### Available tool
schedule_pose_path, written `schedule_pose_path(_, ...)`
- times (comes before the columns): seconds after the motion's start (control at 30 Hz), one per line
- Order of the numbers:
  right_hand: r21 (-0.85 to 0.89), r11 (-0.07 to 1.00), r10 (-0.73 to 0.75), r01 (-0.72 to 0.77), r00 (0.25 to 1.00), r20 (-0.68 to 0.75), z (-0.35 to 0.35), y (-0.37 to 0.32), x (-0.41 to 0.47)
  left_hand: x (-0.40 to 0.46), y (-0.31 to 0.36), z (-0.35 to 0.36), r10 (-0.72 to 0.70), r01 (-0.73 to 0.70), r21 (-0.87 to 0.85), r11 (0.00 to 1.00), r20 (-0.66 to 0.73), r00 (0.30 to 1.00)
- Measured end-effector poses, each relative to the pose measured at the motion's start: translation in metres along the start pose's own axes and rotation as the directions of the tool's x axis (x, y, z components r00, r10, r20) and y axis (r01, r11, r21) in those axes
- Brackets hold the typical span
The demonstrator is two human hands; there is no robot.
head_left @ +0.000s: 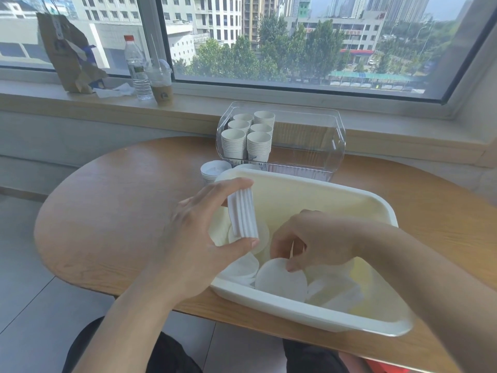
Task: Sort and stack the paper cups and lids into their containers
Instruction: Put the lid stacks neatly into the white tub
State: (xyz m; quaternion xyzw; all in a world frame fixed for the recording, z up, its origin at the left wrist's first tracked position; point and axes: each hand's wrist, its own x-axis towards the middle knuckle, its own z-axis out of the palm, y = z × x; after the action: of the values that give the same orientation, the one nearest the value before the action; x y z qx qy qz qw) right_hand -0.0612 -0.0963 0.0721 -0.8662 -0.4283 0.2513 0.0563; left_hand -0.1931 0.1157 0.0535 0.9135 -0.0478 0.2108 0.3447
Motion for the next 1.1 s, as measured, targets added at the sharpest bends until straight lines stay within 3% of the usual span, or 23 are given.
schedule_pose_path(0.27,-0.023,0.999,-0.03,0.024,0.95,-0.31,-0.005,0.0,-0.001,-0.001,-0.004,0.0,-0.008,0.008,0.007,1.0,0.002,1.0)
schedule_pose_path(0.57,0.137,0.99,0.069,0.021,0.78,-0.622,-0.012,-0.001,-0.005,0.0,-0.002,0.001,-0.013,0.012,0.012,1.0,0.01,1.0)
schedule_pose_path(0.7,0.248,0.961,0.096,0.119,0.7,-0.707,-0.013,-0.002,-0.006,0.0,0.0,0.001,-0.019,0.019,0.009,1.0,0.013,1.0)
schedule_pose_path(0.83,0.353,0.901,0.068,0.254,0.72,-0.691,-0.013,-0.005,-0.007,0.001,0.001,0.0,-0.02,0.02,0.005,1.0,0.006,1.0)
schedule_pose_path(1.1,0.475,0.815,-0.022,0.333,0.835,-0.549,-0.011,-0.011,-0.008,0.001,0.001,0.001,-0.021,0.021,-0.019,1.0,-0.002,1.0)
